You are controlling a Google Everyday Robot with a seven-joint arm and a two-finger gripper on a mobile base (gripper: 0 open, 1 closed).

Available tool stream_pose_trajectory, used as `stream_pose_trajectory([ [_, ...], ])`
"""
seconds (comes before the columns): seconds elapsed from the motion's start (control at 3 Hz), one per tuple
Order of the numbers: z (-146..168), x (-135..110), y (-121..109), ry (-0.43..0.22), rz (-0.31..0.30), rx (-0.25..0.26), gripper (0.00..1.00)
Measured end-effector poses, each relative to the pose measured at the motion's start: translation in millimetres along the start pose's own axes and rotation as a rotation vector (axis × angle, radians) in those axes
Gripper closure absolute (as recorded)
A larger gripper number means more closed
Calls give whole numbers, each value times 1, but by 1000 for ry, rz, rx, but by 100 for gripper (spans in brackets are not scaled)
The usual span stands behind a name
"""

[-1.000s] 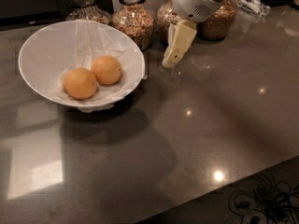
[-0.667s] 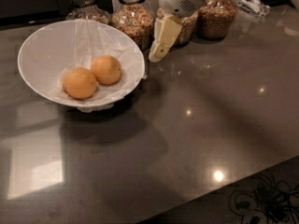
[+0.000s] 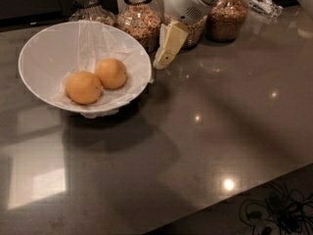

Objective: Pick orange from white bowl

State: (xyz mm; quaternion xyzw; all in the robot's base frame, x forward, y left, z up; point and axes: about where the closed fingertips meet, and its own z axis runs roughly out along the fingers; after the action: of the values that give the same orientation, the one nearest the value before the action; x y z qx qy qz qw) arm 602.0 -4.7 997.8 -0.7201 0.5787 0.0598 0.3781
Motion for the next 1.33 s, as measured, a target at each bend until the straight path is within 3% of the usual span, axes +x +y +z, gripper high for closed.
stream_pose_trajectory([
  [0.33,32,0,5,-23,1,-58,0],
  [0.67,61,-4,13,-41,-8,-137,13],
  [1.0,76,-11,18,-52,-28,-186,21],
  [1.33,93,-25,24,-81,-53,-238,21],
])
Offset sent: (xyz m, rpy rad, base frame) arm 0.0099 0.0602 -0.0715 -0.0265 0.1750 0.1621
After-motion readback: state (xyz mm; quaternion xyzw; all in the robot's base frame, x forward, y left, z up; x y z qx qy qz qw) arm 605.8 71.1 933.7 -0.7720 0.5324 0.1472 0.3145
